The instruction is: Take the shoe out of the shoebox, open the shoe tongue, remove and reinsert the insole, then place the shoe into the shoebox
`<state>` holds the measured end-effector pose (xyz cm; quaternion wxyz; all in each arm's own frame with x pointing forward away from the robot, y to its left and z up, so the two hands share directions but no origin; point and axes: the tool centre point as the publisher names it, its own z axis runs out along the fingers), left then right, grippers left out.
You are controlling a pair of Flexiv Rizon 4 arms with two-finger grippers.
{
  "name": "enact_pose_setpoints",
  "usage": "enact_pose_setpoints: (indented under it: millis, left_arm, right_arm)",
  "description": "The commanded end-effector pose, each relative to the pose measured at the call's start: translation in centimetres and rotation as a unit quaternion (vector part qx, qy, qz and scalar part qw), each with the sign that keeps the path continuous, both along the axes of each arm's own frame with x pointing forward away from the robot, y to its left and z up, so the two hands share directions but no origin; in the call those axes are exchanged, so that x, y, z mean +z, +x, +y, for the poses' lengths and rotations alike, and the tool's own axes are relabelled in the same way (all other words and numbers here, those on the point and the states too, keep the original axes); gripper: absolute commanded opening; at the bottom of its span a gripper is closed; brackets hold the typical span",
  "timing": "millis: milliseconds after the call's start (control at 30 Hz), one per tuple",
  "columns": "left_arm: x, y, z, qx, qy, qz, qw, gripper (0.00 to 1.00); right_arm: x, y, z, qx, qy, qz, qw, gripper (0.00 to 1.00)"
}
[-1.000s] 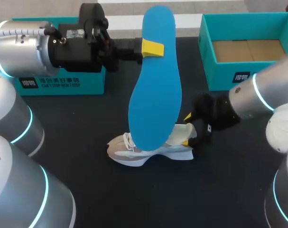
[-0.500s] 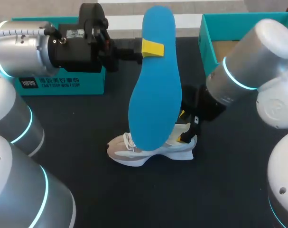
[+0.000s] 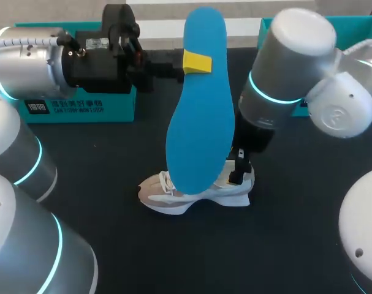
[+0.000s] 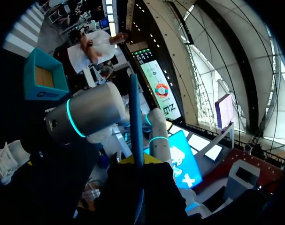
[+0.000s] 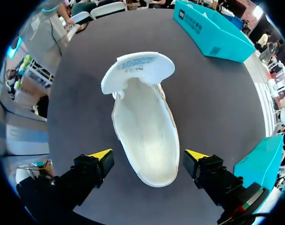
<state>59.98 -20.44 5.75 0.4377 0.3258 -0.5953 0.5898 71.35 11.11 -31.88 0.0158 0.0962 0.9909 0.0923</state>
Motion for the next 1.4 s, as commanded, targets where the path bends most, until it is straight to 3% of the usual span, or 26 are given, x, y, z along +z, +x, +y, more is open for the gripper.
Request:
enact_pose_setpoints:
  millis: [33, 300, 533, 767, 1000, 1033, 1067, 1133, 1167, 1400]
  left_arm:
    - [-0.1, -0.1, -0.1, 0.001, 0.000, 0.000, 1.000, 0.00]
    - [-0.1, -0.1, -0.1, 0.001, 0.000, 0.000, 1.000, 0.00]
    - [-0.1, -0.1, -0.1, 0.001, 0.000, 0.000, 1.000, 0.00]
    - [-0.1, -0.1, -0.1, 0.001, 0.000, 0.000, 1.000, 0.00]
    - [-0.1, -0.1, -0.1, 0.001, 0.000, 0.000, 1.000, 0.00]
    - [-0.1, -0.1, -0.1, 0.001, 0.000, 0.000, 1.000, 0.00]
    - [-0.1, -0.1, -0.1, 0.001, 0.000, 0.000, 1.000, 0.00]
    - [-0.1, -0.1, -0.1, 0.001, 0.000, 0.000, 1.000, 0.00]
    - [-0.1, -0.1, -0.1, 0.001, 0.000, 0.000, 1.000, 0.00]
    - [-0.1, -0.1, -0.1, 0.001, 0.000, 0.000, 1.000, 0.00]
  right_arm:
    - [-0.1, 0.0, 0.4, -0.001, -0.025, 0.003, 1.000, 1.00]
    - [-0.1, 0.0, 0.4, -0.001, -0.025, 0.003, 1.000, 1.00]
    - [-0.4, 2.9, 1.5, 0.022, -0.045, 0.004, 0.999, 1.00]
    - [-2.6, 6.1, 3.6, 0.055, -0.039, 0.012, 0.998, 1.00]
    - [-5.9, 5.8, 4.9, 0.063, -0.033, 0.024, 0.997, 1.00]
    - [-6.3, 5.7, 4.8, 0.054, -0.038, 0.030, 0.997, 0.77]
    - [-6.7, 5.6, 4.8, 0.052, -0.036, 0.030, 0.998, 0.44]
    - [-7.4, 5.5, 4.6, 0.047, -0.033, 0.036, 0.998, 0.13]
    - [-7.5, 5.4, 4.6, 0.048, -0.032, 0.038, 0.998, 0.02]
    - [-7.6, 4.7, 3.8, 0.022, -0.036, 0.057, 0.997, 0.00]
